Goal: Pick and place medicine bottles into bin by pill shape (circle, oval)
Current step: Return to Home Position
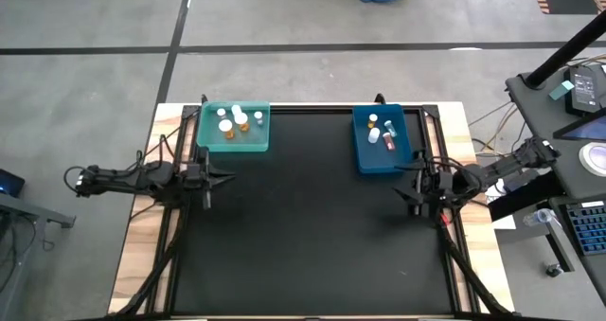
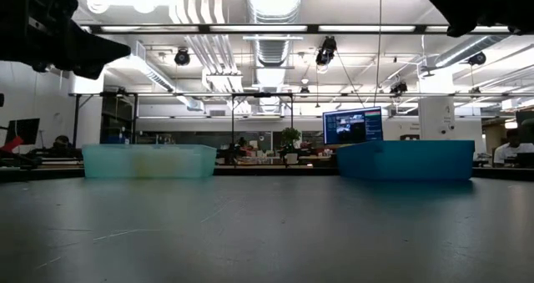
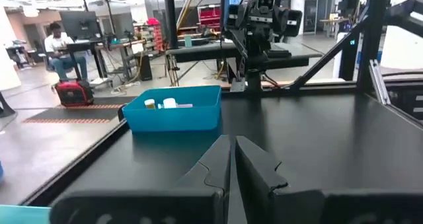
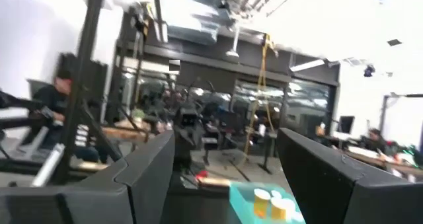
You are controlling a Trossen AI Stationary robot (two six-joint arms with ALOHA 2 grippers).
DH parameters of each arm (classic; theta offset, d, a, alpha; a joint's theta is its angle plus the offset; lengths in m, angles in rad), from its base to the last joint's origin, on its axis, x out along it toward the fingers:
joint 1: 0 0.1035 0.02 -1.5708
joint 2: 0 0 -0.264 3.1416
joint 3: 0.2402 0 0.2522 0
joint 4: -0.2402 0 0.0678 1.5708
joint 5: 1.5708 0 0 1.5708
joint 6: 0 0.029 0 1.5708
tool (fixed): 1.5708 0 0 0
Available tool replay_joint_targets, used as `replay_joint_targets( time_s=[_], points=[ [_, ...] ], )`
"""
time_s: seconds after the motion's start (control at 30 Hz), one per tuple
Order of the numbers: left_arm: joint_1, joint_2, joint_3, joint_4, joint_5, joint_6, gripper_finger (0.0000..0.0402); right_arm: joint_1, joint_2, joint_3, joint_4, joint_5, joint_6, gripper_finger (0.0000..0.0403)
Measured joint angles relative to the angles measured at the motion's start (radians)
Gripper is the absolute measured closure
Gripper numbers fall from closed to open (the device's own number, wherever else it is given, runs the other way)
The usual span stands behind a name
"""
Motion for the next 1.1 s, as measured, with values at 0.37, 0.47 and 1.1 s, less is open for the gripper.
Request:
replay_joint_targets(
  time_s=[0.37,0.47,1.1],
  points=[
    [0.000,-0.001,-0.066,0.091,0.004,-0.026,0.0394,0.000,-0.178,0.000,-0.146,0.020,-0.056,0.0145],
    [0.000,0.000,-0.067,0.094,0.004,-0.026,0.0394,0.000,-0.254,-0.001,-0.229,0.038,-0.057,0.0145],
    [0.000,0.004,-0.070,0.109,-0.043,-0.021,0.0394,0.000,-0.368,0.000,-0.508,0.258,-0.038,0.0145]
  ],
)
